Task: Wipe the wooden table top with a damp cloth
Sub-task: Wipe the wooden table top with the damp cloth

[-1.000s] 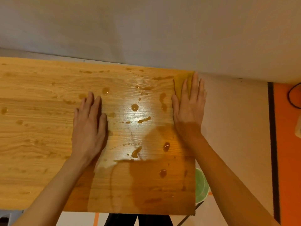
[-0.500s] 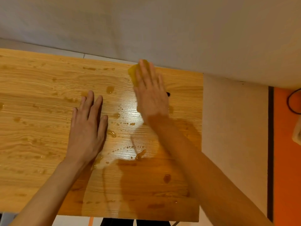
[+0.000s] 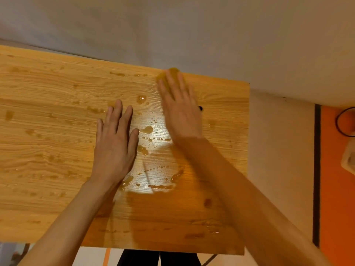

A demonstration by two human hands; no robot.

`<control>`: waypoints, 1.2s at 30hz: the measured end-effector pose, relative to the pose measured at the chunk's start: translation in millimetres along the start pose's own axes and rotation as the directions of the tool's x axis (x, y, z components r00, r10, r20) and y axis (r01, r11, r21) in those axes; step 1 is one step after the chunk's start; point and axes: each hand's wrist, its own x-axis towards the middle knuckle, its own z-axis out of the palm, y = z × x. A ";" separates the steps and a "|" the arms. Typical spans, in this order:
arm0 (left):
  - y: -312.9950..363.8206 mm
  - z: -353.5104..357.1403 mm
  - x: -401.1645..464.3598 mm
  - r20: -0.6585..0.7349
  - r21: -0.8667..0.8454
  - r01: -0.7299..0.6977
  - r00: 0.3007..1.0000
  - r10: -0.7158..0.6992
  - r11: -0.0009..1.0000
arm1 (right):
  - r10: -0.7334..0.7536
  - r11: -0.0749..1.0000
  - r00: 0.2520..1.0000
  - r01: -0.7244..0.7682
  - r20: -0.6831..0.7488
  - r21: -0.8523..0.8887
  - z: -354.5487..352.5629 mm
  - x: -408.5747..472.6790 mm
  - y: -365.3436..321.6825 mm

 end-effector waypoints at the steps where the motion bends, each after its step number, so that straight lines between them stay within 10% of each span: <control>1: 0.8 1.0 -1.6 -0.001 -0.008 -0.005 1.000 0.005 1.000 | 0.043 0.998 0.999 -0.044 -0.017 -0.046 -4.5 -7.5 27.1; 7: 2.0 -3.7 2.3 0.023 -0.042 0.007 1.000 -0.006 0.999 | 0.514 0.857 0.854 -0.507 -0.078 0.098 -30.0 -27.1 98.9; 14: -21.7 -32.9 -28.2 0.043 0.006 -0.037 0.998 0.037 0.999 | 0.033 0.995 0.999 -0.035 0.028 0.090 -0.3 -21.2 -32.2; 21: -57.3 -33.5 -47.1 0.085 0.060 -0.015 0.996 0.010 0.998 | 0.325 0.924 0.944 -0.301 -0.066 0.237 -28.1 -4.7 44.6; 31: -58.6 -26.8 -47.4 0.048 0.016 -0.021 0.999 0.020 1.000 | -0.023 0.999 0.990 0.019 0.140 0.030 -11.3 -120.4 -29.2; 36: -59.8 -27.2 -44.0 0.022 0.013 -0.032 0.999 0.032 0.999 | 0.214 0.975 0.976 -0.217 0.049 0.052 -21.7 -4.4 1.8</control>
